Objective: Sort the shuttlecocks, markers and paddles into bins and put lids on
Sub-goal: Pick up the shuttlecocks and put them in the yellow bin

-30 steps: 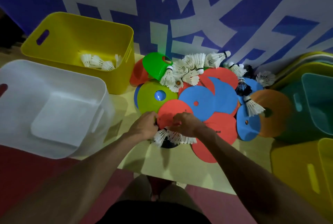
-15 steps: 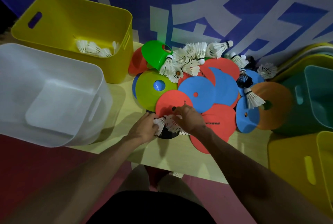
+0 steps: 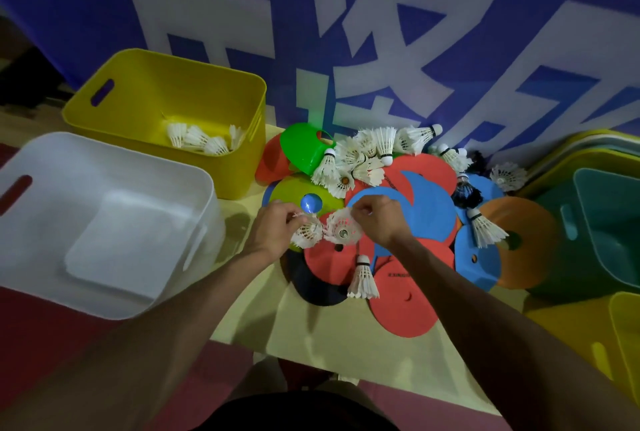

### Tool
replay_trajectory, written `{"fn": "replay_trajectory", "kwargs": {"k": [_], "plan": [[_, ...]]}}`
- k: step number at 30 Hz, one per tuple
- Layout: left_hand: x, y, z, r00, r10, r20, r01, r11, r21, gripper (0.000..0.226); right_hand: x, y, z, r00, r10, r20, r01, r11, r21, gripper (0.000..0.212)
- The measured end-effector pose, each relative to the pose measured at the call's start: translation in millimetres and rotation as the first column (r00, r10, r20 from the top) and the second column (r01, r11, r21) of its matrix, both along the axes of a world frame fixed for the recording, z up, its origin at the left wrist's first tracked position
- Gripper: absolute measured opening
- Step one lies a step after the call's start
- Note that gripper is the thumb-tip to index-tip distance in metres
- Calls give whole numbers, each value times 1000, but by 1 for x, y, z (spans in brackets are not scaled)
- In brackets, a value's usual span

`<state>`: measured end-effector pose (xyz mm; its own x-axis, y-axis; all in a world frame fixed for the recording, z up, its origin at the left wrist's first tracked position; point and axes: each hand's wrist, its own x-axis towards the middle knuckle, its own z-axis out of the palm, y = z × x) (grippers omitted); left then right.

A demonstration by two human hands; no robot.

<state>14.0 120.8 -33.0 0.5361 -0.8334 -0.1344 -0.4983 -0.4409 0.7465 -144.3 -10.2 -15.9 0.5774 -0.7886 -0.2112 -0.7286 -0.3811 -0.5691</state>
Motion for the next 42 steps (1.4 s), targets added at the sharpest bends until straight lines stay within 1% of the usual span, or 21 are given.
{"fn": "replay_trajectory", "kwargs": {"k": [2, 5, 8, 10, 12, 14, 18, 21, 24, 26, 29, 32, 35, 39, 42], "plan": [[8, -10, 16, 998, 69, -10, -69, 996, -62, 16, 8, -8, 16, 999, -21, 36, 22, 1000, -8, 18], [21, -26, 42, 994, 101, -48, -107, 987, -121, 17, 23, -19, 41, 992, -91, 93, 91, 996, -3, 20], [40, -41, 67, 986, 119, -116, -142, 965, -221, 18, 36, -32, 60, 963, -178, 203, 169, 984, 63, 18], [56, -48, 84, 986, 145, -84, -162, 952, -260, 19, 44, -41, 71, 937, -227, 264, 204, 973, 112, 22], [74, -55, 99, 983, 162, -88, -181, 937, -297, 18, 54, -47, 85, 893, -285, 348, 240, 956, 167, 23], [90, -60, 113, 977, 175, -119, -205, 922, -329, 18, 64, -51, 98, 852, -313, 419, 249, 947, 202, 23], [121, -68, 145, 949, 221, -223, -297, 862, -411, 13, 99, -62, 120, 783, -346, 516, 224, 932, 285, 12], [145, -69, 161, 929, 235, -285, -345, 826, -445, 16, 130, -65, 129, 774, -324, 543, 175, 935, 308, 9], [173, -65, 163, 901, 278, -333, -407, 807, -428, 21, 162, -62, 133, 783, -284, 553, 119, 942, 315, 8], [189, -63, 163, 879, 298, -373, -445, 795, -413, 23, 184, -59, 129, 781, -276, 560, 92, 938, 335, 12], [202, -60, 162, 855, 301, -424, -476, 778, -409, 18, 211, -55, 120, 761, -305, 573, 79, 920, 384, 22], [215, -57, 150, 820, 341, -461, -525, 769, -364, 11, 232, -50, 110, 762, -342, 550, 69, 887, 456, 19], [229, -50, 129, 781, 411, -471, -578, 762, -293, 7, 248, -44, 94, 776, -377, 506, 62, 843, 534, 18], [241, -42, 105, 742, 469, -479, -617, 756, -217, 14, 261, -38, 75, 807, -394, 439, 86, 815, 574, 18], [243, -37, 94, 745, 471, -473, -601, 781, -169, 14, 264, -37, 65, 825, -377, 421, 69, 806, 587, 20]]}}
